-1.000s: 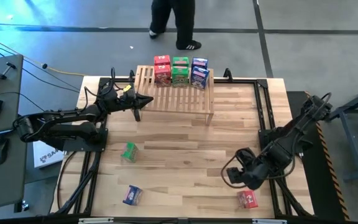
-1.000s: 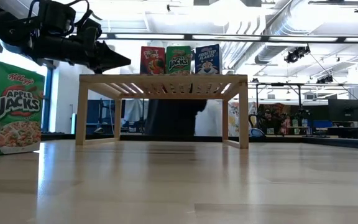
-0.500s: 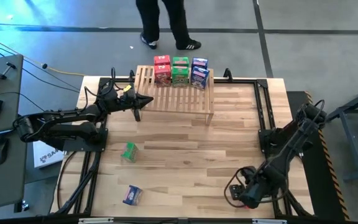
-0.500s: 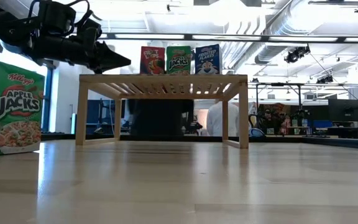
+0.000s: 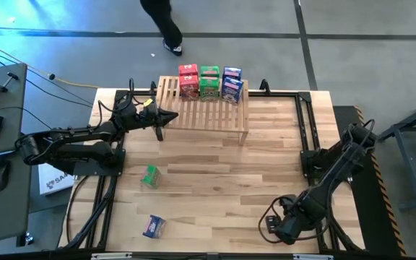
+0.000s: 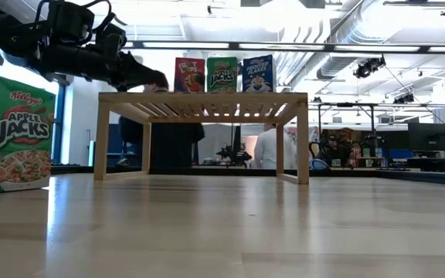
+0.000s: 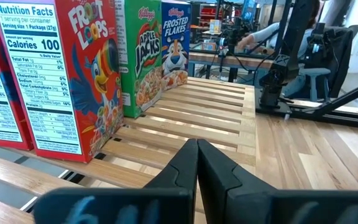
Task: Stack cereal on shelf
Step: Put the red cereal box on the shelf aligned with the other red cereal boxes
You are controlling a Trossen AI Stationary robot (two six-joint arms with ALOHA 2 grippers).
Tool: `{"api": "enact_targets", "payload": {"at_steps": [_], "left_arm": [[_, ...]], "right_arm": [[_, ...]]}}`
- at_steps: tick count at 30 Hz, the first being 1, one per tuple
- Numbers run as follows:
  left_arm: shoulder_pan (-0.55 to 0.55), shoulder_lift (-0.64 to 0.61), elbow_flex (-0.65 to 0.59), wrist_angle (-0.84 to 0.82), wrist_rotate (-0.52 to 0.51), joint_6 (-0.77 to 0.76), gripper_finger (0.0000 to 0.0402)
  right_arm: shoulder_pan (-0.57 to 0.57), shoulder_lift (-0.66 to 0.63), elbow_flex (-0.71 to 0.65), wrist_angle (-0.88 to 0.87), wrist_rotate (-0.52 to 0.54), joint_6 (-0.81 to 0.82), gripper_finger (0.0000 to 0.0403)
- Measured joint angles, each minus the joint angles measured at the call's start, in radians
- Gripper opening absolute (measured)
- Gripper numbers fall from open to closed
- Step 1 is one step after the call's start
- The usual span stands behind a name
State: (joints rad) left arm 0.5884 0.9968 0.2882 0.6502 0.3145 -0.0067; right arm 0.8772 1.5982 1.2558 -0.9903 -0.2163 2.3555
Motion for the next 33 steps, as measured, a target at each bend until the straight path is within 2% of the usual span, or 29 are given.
{"api": "enact_targets", "payload": {"at_steps": [6, 13, 19, 33], "left_arm": [[0.000, 0.000, 0.000, 0.000, 0.000, 0.000, 0.0000], [0.000, 0.000, 0.000, -0.002, 0.000, 0.000, 0.0000], [0.000, 0.001, 0.000, -0.012, 0.000, -0.001, 0.0000], [0.000, 0.001, 0.000, -0.016, 0.000, -0.001, 0.0000]], "right_arm": [[0.000, 0.003, 0.064, -0.051, 0.006, -0.006, 0.0278], [0.000, 0.003, 0.143, -0.223, -0.016, -0.007, 0.0300], [0.000, 0.022, 0.099, -0.170, -0.002, -0.010, 0.0316], [0.002, 0.157, 0.094, -0.129, -0.026, -0.024, 0.0315]]}}
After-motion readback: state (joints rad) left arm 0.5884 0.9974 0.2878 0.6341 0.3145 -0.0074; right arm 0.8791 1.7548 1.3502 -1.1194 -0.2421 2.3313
